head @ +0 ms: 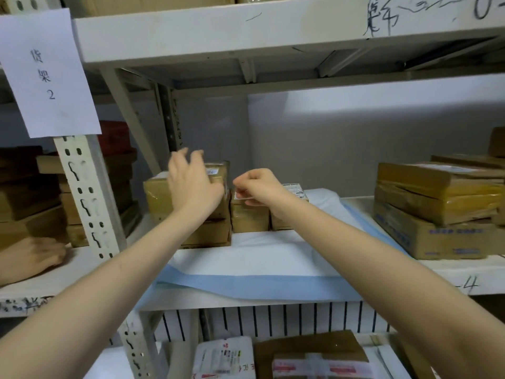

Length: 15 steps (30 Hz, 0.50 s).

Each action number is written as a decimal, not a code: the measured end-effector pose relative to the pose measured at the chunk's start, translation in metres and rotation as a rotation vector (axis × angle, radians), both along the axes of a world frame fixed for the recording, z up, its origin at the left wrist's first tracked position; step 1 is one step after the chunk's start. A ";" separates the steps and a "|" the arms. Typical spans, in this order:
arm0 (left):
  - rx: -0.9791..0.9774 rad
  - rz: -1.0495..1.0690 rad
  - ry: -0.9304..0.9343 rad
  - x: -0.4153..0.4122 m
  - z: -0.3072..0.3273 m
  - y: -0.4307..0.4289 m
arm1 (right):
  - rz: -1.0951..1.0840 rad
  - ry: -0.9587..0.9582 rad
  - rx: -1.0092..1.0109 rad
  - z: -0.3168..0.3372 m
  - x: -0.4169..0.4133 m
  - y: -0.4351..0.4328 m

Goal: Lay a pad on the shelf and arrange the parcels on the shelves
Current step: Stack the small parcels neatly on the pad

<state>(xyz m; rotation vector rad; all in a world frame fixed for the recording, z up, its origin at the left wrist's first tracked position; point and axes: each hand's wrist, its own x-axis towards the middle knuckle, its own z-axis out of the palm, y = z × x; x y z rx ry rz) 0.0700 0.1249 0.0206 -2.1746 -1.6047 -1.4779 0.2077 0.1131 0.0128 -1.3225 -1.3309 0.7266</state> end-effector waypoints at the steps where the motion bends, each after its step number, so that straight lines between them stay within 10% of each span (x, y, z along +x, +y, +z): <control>1: 0.032 -0.056 0.018 0.006 0.000 -0.003 | -0.010 0.003 0.023 0.000 0.004 -0.002; 15: 0.002 -0.452 0.091 0.144 0.009 -0.051 | -0.423 -0.121 0.509 0.013 0.137 -0.082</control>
